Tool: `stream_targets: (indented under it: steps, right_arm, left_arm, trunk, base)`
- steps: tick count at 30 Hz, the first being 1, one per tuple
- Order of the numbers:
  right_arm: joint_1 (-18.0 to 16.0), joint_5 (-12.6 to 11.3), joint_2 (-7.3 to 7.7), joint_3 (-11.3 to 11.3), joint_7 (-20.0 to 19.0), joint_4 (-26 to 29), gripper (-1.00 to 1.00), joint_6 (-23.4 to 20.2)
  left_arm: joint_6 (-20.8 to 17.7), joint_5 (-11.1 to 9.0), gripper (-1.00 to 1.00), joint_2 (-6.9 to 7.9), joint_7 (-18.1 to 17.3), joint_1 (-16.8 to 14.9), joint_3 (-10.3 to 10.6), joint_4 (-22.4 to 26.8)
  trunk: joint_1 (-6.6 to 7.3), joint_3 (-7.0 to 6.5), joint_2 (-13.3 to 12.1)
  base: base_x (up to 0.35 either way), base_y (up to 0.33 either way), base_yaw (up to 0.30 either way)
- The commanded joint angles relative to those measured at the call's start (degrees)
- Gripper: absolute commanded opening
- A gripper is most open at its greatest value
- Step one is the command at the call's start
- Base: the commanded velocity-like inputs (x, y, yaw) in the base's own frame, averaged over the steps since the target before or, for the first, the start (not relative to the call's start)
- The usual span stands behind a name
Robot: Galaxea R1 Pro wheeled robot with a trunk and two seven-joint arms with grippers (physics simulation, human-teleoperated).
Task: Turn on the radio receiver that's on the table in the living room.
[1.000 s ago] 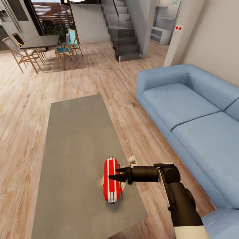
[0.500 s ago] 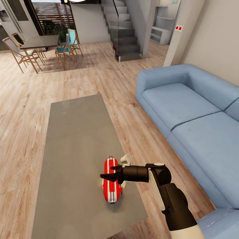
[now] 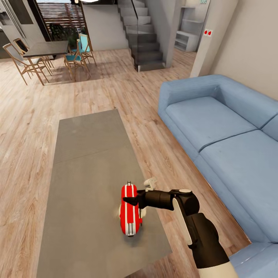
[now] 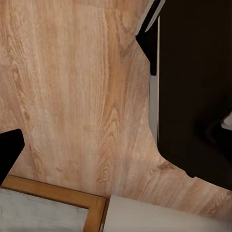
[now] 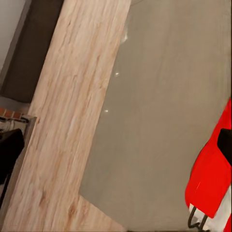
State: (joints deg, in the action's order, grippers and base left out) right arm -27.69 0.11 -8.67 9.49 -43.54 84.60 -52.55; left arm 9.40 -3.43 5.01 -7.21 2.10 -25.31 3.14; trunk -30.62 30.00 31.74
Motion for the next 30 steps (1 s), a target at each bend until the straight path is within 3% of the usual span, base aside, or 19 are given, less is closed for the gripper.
stream_targets:
  steps: [1, 4, 11, 17, 20, 30]
  right_arm:
    - [0.0, 0.0, -0.01, 0.0, 1.0, 0.0, 1.00, 0.0]
    - [0.0, 0.0, -0.02, 0.0, 3.5, 0.1, 1.00, 0.0]
    - [0.0, 0.0, -0.03, 1.1, 14.0, 0.1, 1.00, 0.1]
    - [0.0, 0.0, -0.03, 2.2, 17.3, 0.1, 1.00, 0.1]
    - [0.0, 0.0, -0.04, 2.4, 21.3, 0.0, 1.00, 0.3]
    - [0.0, -0.3, -0.10, 2.8, 24.0, -3.6, 1.00, 5.5]
  left_arm:
    - [0.0, 0.0, 1.00, 0.00, 0.0, 0.0, 0.0, 0.0]
    - [0.0, 0.1, 1.00, 0.00, 0.0, 0.0, 0.0, 0.0]
    - [0.0, 0.1, 1.00, 0.00, 0.0, 0.0, 0.0, 0.0]
    - [0.0, 0.3, 1.00, 0.00, 0.0, 0.0, 0.0, 0.0]
    - [0.0, 1.4, 1.00, 0.00, 0.0, 0.0, 0.0, 0.0]
    - [0.0, 2.5, 1.00, 0.00, 0.0, 0.0, -0.1, 0.0]
  trunk:
    - [0.00, 0.00, 0.0]
    - [0.00, 0.00, 0.0]
    - [0.00, 0.00, 0.0]
    - [0.00, 0.00, 0.0]
    - [0.00, 0.00, 0.0]
    - [0.00, 0.00, 0.0]
  base:
    - [0.000, 0.000, 0.000]
    - [0.000, 0.000, 0.000]
    - [0.000, 0.000, 0.000]
    - [0.000, 0.000, 0.000]
    - [0.000, 0.000, 0.000]
    - [0.000, 0.000, 0.000]
